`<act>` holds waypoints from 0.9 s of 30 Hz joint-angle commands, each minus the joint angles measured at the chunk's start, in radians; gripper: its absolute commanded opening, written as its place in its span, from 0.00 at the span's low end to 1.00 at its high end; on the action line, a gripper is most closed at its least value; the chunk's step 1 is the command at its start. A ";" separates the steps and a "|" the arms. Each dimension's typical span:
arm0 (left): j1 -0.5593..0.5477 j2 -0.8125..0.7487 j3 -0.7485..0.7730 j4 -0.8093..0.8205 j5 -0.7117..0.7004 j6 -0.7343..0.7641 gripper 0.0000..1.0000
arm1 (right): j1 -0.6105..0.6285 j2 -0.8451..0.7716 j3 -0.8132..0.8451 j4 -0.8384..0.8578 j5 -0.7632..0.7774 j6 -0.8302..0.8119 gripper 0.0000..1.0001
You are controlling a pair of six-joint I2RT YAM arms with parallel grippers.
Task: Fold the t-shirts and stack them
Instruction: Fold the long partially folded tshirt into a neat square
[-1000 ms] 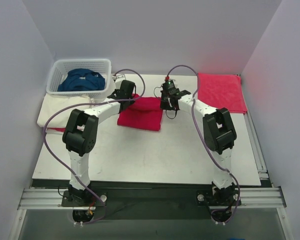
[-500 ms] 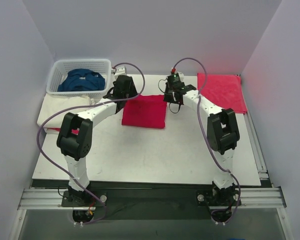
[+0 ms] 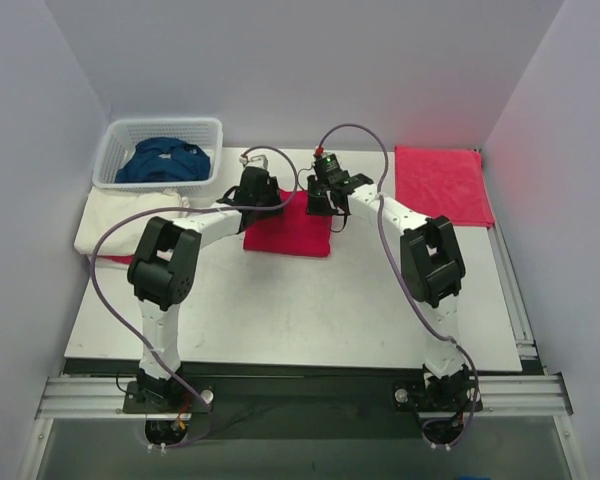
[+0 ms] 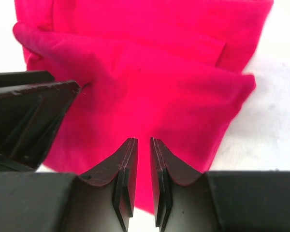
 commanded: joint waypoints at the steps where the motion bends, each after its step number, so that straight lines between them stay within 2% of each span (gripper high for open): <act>1: 0.002 0.053 0.086 0.008 -0.029 -0.018 0.56 | -0.015 0.058 0.070 -0.032 -0.023 -0.030 0.18; 11: 0.013 0.158 0.235 -0.013 -0.190 -0.016 0.56 | -0.094 0.261 0.308 -0.055 -0.057 0.000 0.18; 14: 0.022 0.179 0.278 -0.024 -0.196 -0.013 0.56 | -0.127 0.325 0.395 -0.066 -0.080 0.028 0.20; 19: 0.030 0.332 0.544 -0.251 -0.207 -0.024 0.56 | -0.188 0.419 0.521 -0.083 -0.173 0.101 0.23; 21: 0.035 0.406 0.617 -0.350 -0.165 -0.035 0.56 | -0.202 0.443 0.529 -0.083 -0.205 0.127 0.23; 22: 0.036 0.431 0.702 -0.395 -0.165 -0.042 0.56 | -0.212 0.453 0.529 -0.083 -0.211 0.132 0.23; 24: 0.038 0.480 0.767 -0.487 -0.165 -0.050 0.56 | -0.226 0.462 0.526 -0.083 -0.231 0.140 0.23; 27: 0.041 0.488 0.766 -0.496 -0.164 -0.056 0.56 | -0.236 0.460 0.521 -0.081 -0.242 0.138 0.22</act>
